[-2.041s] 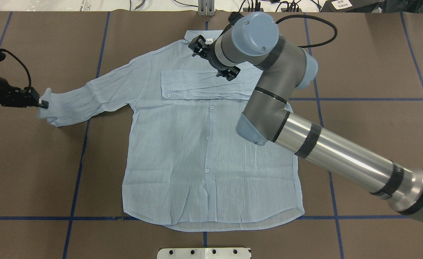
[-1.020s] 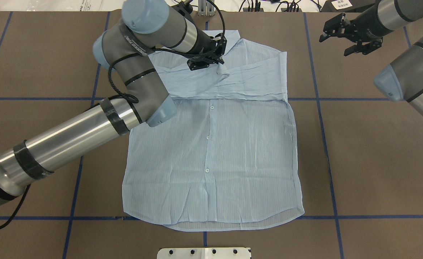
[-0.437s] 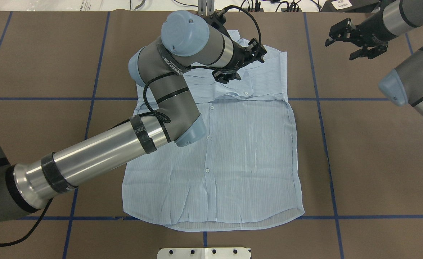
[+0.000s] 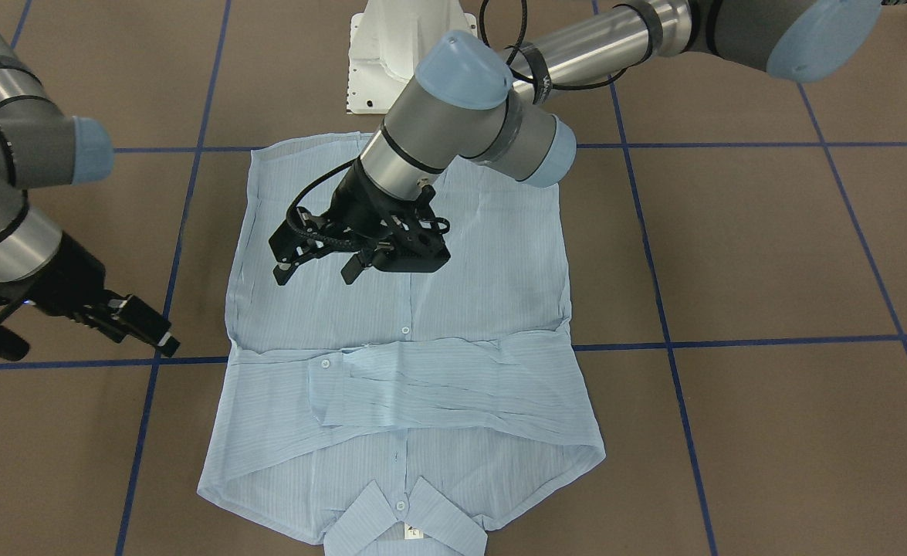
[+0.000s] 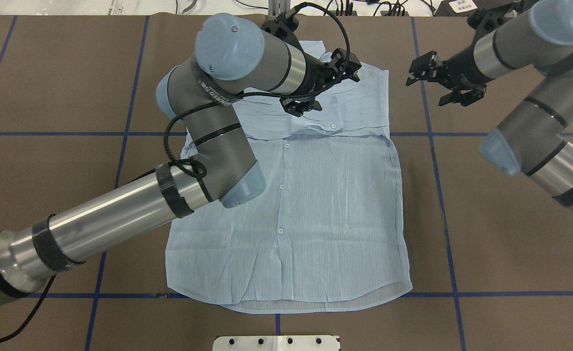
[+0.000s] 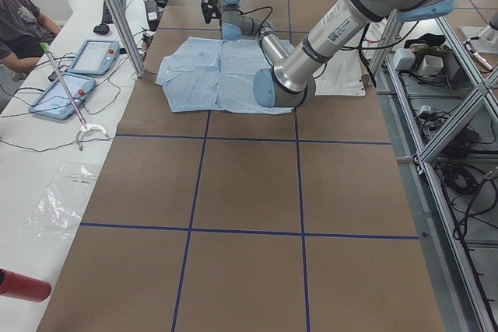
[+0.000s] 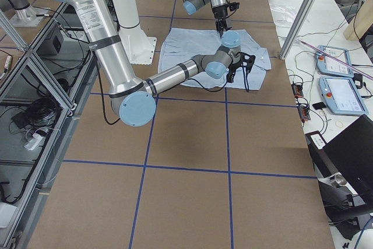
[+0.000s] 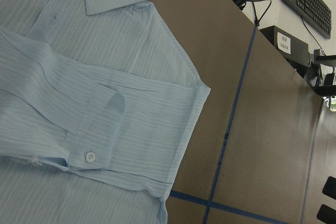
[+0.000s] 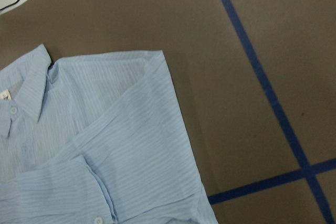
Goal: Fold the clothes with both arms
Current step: 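Release the sleeve with the left gripper and move both grippers to the hem corners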
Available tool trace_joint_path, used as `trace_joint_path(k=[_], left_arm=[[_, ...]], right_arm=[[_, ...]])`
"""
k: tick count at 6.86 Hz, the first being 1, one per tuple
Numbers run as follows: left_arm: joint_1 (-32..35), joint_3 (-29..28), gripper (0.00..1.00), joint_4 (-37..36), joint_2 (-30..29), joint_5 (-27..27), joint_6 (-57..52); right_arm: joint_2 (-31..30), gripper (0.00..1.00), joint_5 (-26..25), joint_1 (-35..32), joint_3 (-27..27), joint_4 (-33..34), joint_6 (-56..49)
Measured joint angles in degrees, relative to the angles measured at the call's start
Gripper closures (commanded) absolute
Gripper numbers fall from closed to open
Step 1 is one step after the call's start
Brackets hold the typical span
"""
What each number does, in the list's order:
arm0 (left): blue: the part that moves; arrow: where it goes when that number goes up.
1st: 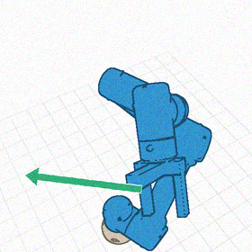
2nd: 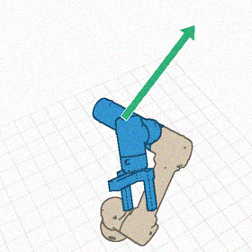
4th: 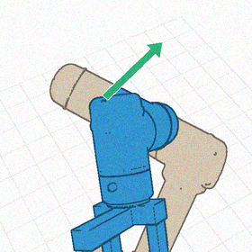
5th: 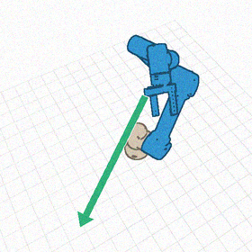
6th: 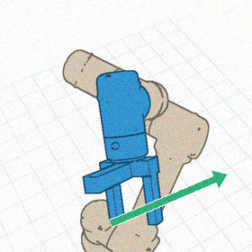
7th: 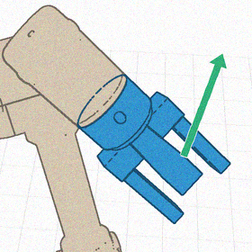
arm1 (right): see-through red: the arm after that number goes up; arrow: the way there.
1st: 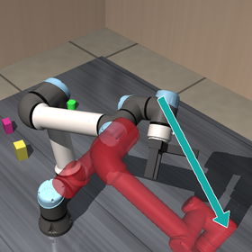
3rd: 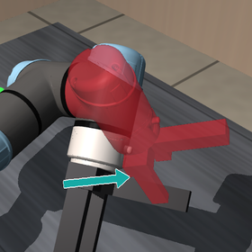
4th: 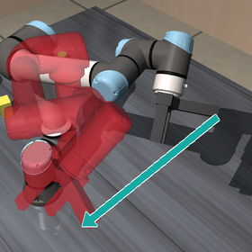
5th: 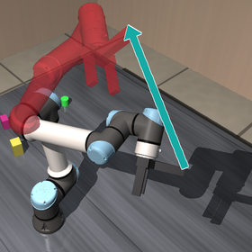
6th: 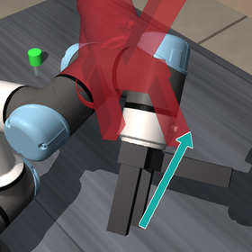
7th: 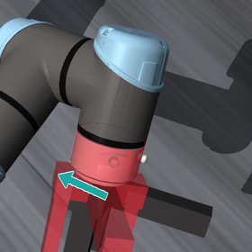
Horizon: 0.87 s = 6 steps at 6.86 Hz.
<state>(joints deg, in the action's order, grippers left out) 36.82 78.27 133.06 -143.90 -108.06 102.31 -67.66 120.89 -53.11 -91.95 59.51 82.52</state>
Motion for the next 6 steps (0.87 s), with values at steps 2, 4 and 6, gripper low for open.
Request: trace_joint_path(k=[2, 4, 6], left_arm=[[0.96, 11.89, 0.01, -0.14, 11.33, -1.46, -4.22], [3.15, 15.7, 0.01, 0.03, 18.24, -3.49, -12.94], [5.5, 17.0, 0.01, 0.44, 22.34, -5.46, -17.99]], right_arm=[[-2.26, 0.0, -5.64, 7.94, -4.89, 0.28, 11.08], [-8.67, 0.01, -11.64, 16.2, -13.29, 0.38, 22.64], [-13.97, 0.01, -21.72, 26.57, -22.33, 7.09, 28.75]])
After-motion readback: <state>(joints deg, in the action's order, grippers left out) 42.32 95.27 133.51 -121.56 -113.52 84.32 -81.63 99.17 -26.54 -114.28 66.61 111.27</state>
